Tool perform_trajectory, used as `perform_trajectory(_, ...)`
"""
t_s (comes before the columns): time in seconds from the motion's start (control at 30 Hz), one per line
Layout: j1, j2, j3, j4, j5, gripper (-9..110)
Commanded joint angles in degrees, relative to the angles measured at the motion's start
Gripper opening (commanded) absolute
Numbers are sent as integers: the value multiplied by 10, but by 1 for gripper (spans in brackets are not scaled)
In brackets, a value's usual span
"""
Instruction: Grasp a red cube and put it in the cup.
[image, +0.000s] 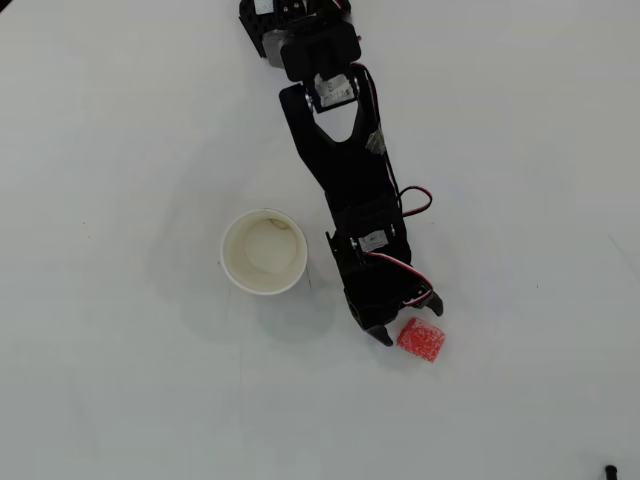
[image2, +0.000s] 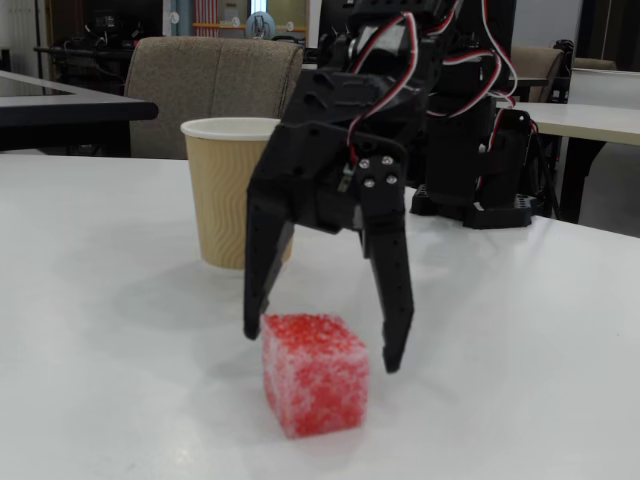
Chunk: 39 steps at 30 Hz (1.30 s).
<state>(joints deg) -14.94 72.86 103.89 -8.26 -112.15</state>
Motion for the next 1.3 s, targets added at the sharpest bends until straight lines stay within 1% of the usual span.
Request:
perform_trajectory(0.0,-11,10,-59,-11,-4,30)
perform_trajectory(0.23,-15,-11,-90,-6,0,29)
perform_trajectory(1.27,-33,-25,-102,0,4,30)
